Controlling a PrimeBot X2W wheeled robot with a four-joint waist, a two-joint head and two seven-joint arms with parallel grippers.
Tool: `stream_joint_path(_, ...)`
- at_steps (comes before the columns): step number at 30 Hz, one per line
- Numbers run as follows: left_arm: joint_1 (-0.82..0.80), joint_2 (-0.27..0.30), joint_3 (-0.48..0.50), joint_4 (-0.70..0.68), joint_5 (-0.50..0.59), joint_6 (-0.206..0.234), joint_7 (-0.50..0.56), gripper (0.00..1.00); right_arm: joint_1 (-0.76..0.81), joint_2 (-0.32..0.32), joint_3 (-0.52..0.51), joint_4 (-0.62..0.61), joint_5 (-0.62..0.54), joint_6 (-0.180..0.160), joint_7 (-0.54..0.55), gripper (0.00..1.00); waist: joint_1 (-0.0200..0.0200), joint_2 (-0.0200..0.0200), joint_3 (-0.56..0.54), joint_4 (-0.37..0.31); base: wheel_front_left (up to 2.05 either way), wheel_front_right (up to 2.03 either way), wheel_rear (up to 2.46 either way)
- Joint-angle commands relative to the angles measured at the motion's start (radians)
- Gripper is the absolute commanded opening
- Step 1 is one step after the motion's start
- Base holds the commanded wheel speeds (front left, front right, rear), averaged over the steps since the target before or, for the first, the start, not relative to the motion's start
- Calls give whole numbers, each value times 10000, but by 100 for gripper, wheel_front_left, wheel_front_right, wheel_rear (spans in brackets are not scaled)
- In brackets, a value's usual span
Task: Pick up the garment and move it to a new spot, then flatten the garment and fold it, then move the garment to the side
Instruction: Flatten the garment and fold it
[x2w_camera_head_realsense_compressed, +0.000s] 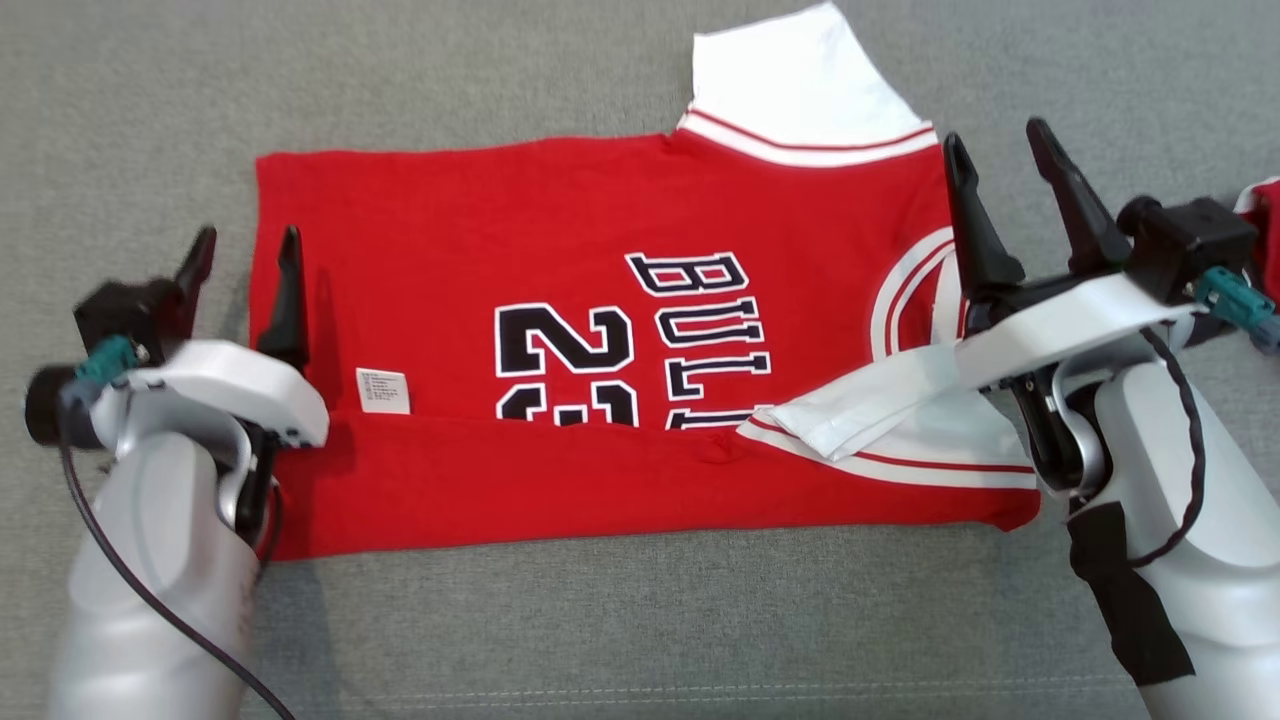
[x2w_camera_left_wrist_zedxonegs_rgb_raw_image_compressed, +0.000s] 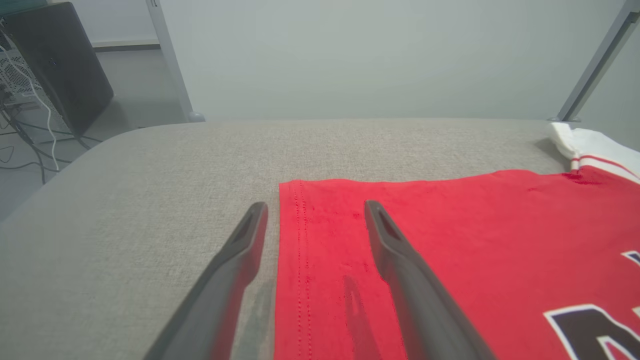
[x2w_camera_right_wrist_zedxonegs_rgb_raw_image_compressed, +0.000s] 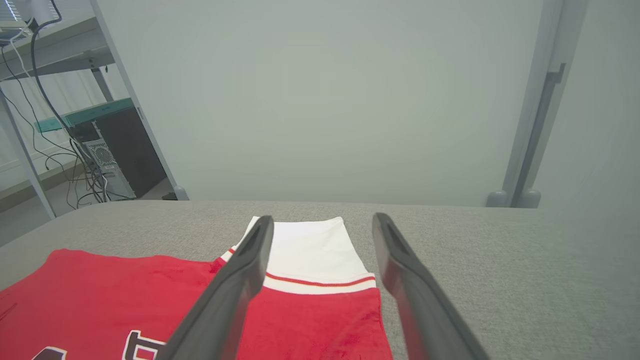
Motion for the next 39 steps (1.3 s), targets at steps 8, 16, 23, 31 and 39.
stream_joint_path(8, -2137, 1189, -38, 1223, -507, -182, 30, 100, -510, 381, 576, -379, 92, 33, -117, 100, -1, 0, 1393, -570, 0, 0, 0)
stream_joint_path(16, -3244, 1921, -518, 2193, -1348, -198, 233, 100, -366, 523, 815, -673, 267, 33, -117, 100, -1, 0, 1903, -990, 0, 0, 0)
stream_joint_path(23, -3365, 2106, -735, 2708, -1894, -200, 113, 100, -195, 581, 681, -834, 314, 33, -117, 100, -1, 0, 1944, -1065, 0, 0, 0)
stream_joint_path(31, -3179, 1951, -1450, 2968, -2431, -200, 96, 100, -27, 555, 608, -801, 297, 33, -117, 100, -1, 0, 1651, -788, 0, 0, 0)
stream_joint_path(39, -3099, 2060, -2049, 2991, -3288, -201, 297, 100, -23, 590, 804, -712, 316, 33, -117, 100, -1, 0, 1536, -766, 0, 0, 0)
